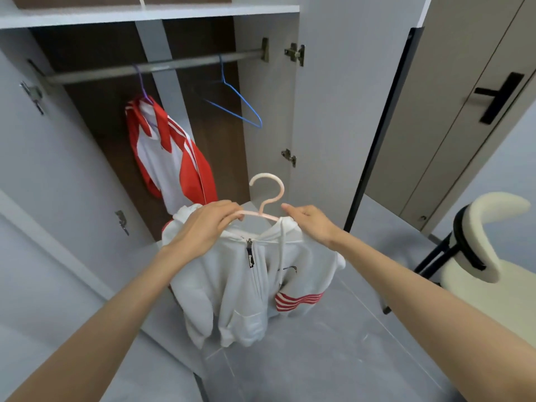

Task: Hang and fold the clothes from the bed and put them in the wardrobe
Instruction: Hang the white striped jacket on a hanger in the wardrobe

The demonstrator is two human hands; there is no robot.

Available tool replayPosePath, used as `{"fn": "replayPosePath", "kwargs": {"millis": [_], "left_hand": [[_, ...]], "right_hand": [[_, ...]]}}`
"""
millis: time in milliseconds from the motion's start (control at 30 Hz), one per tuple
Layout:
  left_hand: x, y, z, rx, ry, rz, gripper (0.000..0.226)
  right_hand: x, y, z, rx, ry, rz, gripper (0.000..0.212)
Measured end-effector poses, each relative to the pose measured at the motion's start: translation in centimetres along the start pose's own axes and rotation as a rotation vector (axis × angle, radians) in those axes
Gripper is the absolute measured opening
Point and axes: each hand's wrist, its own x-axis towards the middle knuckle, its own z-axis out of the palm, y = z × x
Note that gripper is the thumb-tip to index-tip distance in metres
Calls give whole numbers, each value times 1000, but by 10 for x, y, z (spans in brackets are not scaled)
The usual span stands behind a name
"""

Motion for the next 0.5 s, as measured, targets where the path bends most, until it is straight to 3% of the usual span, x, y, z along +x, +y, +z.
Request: {"fn": "replayPosePath", "kwargs": {"millis": [67,167,300,333,400,467,500], "left_hand": [[5,-7,-1,51,-95,-66,26],[13,-13,6,-49,-213,-176,32],[30,-22,8,-127,-143,-256,32],[36,-23,6,-122,-98,-261,31],[45,-19,3,-126,25,-226,28],[50,-5,7,-147,97,-139,26],[51,3,10,-157,103,-90,25]], "right_hand": [[6,-14,-2,52,164,-58,53],[9,-46,-14,-137,361,-309,55],[-5,-59,-20,-262,646,-541,55],[-11,-50,-21,-354,663,-540,53],[-18,-27,-21,-604,519,-385,46],[-22,-8,-20,-697,395,-227,20],[-25,-4,-19,-675,425,-227,10]]}}
